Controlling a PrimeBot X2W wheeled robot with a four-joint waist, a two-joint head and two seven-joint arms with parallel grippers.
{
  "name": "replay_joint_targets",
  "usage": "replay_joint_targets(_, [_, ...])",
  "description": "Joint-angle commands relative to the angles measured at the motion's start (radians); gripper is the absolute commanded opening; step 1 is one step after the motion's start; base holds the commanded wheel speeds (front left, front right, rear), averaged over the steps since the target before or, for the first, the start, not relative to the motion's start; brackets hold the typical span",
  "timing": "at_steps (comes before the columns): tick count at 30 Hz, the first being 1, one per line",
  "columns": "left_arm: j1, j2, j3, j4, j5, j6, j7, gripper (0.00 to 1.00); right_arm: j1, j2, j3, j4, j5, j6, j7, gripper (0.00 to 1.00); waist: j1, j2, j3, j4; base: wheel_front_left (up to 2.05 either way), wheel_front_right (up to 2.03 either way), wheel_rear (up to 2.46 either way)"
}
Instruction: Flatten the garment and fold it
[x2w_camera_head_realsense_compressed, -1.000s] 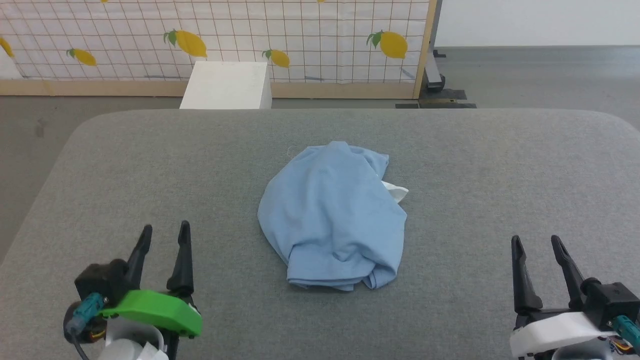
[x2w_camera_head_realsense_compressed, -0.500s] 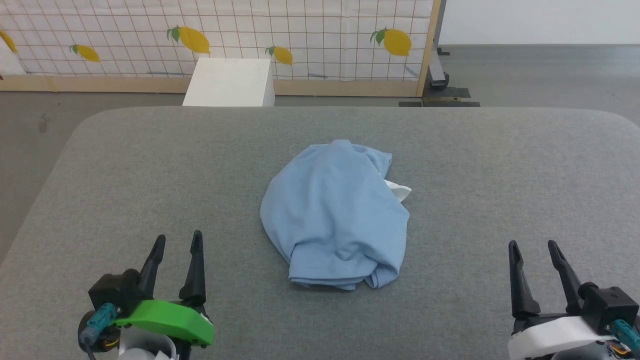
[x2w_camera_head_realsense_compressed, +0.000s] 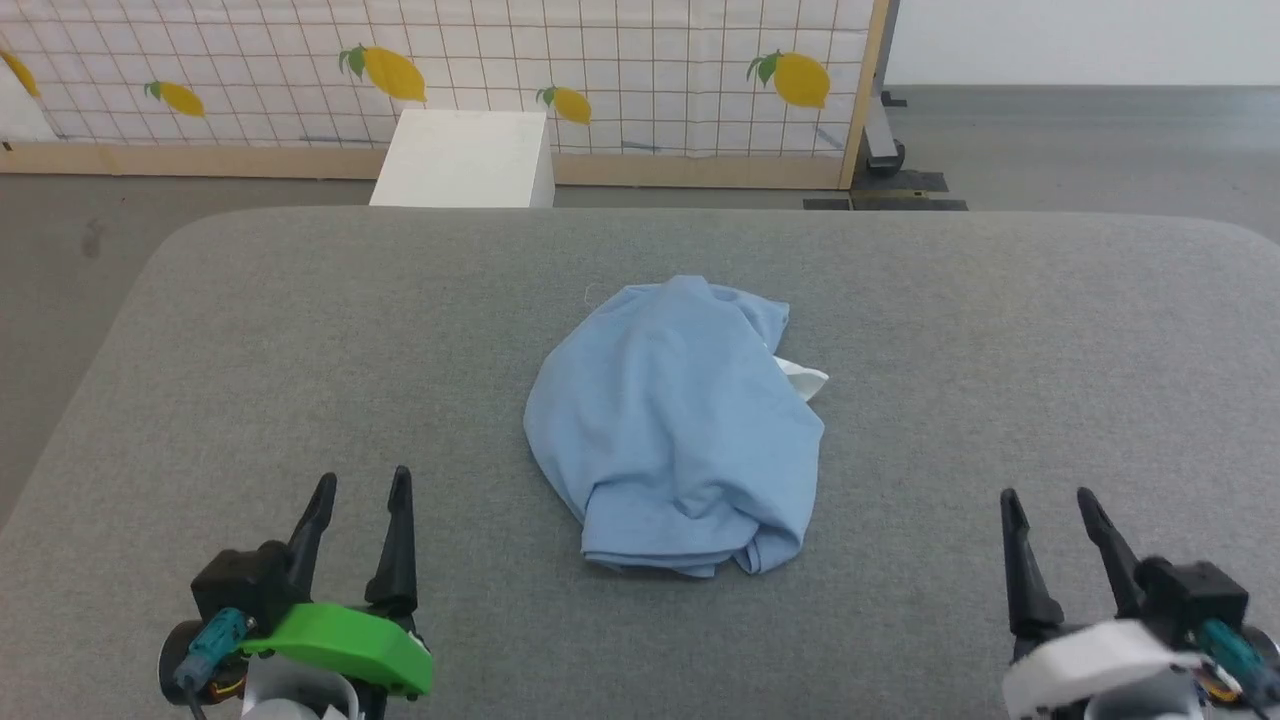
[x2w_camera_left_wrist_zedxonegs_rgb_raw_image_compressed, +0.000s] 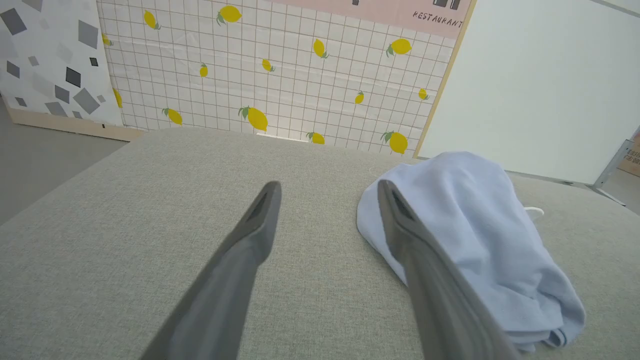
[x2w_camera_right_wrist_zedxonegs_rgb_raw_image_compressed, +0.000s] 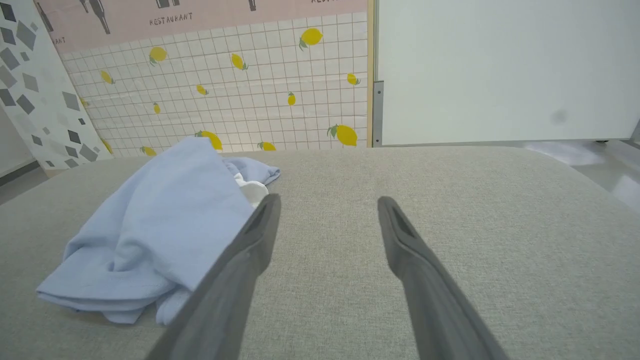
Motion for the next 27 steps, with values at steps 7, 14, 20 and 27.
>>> replay_joint_targets(7, [-0.020, -0.012, 0.012, -0.011, 0.053, -0.001, -0.005, 1.00, -0.240, 0.000, 0.084, 0.097, -0.017, -0.002, 0.261, 1.00, 0.0000, 0.0000, 0.053, 0.017, 0.00, 0.00, 0.00])
replay_joint_targets(14, [-0.054, -0.032, 0.021, -0.021, 0.090, -0.016, -0.005, 1.00, -0.460, 0.000, 0.230, 0.278, -0.071, -0.002, 0.609, 1.00, 0.0000, 0.0000, 0.118, 0.054, 0.00, 0.00, 0.00])
replay_joint_targets(20, [-0.085, -0.056, 0.032, -0.020, 0.107, -0.035, -0.005, 1.00, -0.560, 0.000, 0.293, 0.408, -0.128, -0.002, 0.768, 1.00, 0.0000, 0.0000, 0.174, 0.099, 0.00, 0.00, 0.00])
replay_joint_targets(27, [-0.106, -0.075, 0.046, -0.019, 0.132, -0.052, -0.005, 1.00, -0.576, 0.000, 0.309, 0.523, -0.150, -0.002, 0.837, 1.00, 0.0000, 0.0000, 0.208, 0.142, 0.00, 0.00, 0.00])
